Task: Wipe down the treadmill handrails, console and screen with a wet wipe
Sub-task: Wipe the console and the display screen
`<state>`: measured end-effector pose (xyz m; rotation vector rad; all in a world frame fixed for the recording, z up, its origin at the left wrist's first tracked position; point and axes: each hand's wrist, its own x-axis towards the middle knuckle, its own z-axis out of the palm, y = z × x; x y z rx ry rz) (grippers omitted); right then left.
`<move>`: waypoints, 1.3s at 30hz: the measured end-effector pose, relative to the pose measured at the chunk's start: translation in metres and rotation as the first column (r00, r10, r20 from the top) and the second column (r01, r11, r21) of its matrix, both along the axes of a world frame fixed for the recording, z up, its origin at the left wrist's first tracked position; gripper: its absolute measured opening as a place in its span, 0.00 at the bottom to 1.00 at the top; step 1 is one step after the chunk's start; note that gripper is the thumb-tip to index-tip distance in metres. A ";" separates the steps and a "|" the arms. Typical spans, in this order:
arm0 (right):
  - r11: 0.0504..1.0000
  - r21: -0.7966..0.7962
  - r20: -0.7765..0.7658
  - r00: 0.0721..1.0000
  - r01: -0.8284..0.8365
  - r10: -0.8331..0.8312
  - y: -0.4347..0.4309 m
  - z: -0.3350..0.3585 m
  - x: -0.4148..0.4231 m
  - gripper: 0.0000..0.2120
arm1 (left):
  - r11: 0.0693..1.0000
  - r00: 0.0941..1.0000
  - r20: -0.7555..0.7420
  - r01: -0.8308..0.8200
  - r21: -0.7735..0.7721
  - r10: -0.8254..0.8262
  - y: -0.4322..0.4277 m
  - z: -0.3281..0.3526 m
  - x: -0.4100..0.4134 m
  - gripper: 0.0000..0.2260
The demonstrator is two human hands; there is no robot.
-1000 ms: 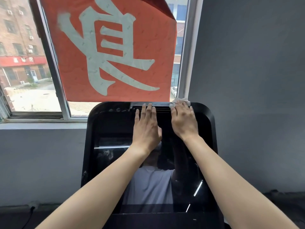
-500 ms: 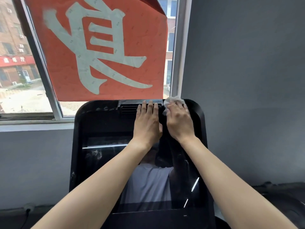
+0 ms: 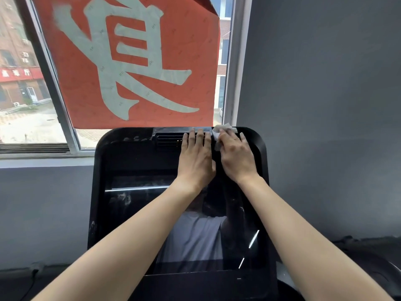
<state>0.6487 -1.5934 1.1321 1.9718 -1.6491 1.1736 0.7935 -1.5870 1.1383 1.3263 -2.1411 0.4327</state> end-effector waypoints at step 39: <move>0.959 -0.074 0.287 0.926 0.275 -0.243 0.058 -0.075 -0.043 0.15 | 0.999 0.994 0.105 0.031 -0.044 -0.026 0.027 -0.047 -0.044 0.31</move>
